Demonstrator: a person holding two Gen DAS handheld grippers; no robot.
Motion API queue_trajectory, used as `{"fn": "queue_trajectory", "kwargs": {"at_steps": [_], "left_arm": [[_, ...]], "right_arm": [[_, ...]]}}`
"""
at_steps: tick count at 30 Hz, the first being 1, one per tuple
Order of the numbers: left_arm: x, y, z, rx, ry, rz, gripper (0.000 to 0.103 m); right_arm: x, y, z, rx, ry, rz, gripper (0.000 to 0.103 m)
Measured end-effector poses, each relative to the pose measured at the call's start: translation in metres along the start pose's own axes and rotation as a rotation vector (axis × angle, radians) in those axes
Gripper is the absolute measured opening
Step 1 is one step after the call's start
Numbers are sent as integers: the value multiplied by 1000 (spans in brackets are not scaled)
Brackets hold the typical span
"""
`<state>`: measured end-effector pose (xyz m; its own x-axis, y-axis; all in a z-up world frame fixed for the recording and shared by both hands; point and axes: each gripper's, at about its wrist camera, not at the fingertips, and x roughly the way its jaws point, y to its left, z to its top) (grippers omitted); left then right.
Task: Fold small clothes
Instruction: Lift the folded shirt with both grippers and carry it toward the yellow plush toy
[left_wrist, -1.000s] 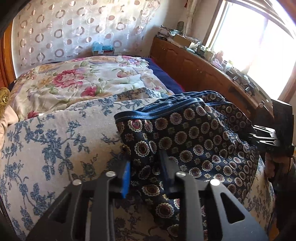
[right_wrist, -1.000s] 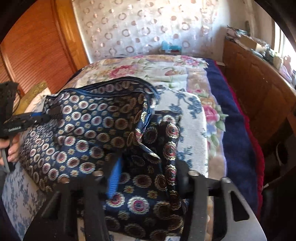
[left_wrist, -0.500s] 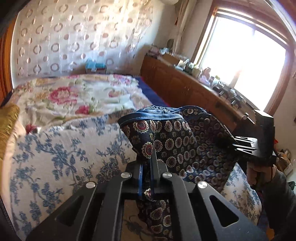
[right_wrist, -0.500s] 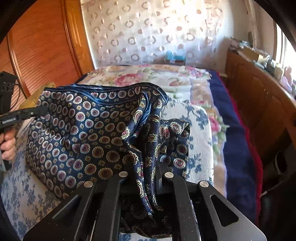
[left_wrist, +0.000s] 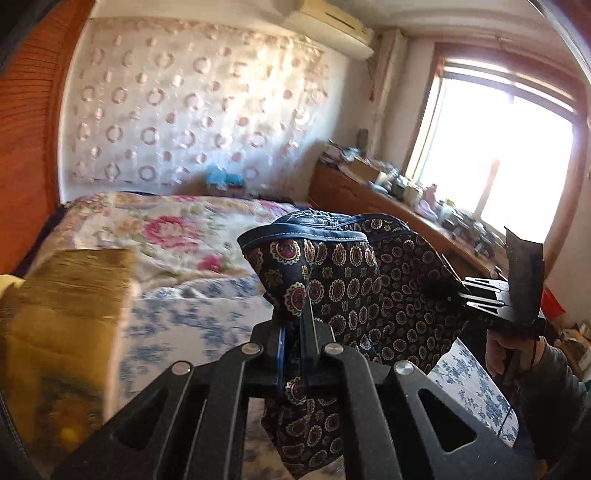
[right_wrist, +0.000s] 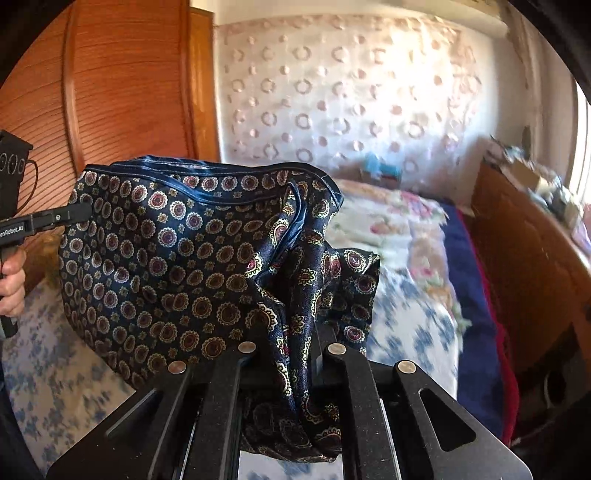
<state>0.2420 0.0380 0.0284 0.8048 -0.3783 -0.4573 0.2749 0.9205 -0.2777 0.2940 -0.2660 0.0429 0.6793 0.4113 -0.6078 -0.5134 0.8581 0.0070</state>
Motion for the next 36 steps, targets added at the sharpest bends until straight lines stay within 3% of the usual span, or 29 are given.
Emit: {"fn": "queue_trajectory", "kwargs": {"at_steps": [9,14,19,25,33,35,36], "left_arm": [[-94,64,-6,-87,-176,176,2],[-122,114,-16,-180,-228,273,2],[-129,157,-45,-289,-221,323,2],[-132,192,-84,-355,-167,372,2],[-118,198,-110,-346,-102,414,2],[-118,196,-111,-343,-101,422,2],[-119,195,-113,-339,-100,428,2]], "right_arm": [[26,95,81,-200,-73,115,5],[57,152,133,-308,-117,175,5],[110,216,171,-439,-100,217,5],[179,288,189,-565,-80,238,5],[231,327,200,-541,-39,251,5],[227,326,202,-494,-27,245,14],[229,326,204,-480,-26,235,31]]}}
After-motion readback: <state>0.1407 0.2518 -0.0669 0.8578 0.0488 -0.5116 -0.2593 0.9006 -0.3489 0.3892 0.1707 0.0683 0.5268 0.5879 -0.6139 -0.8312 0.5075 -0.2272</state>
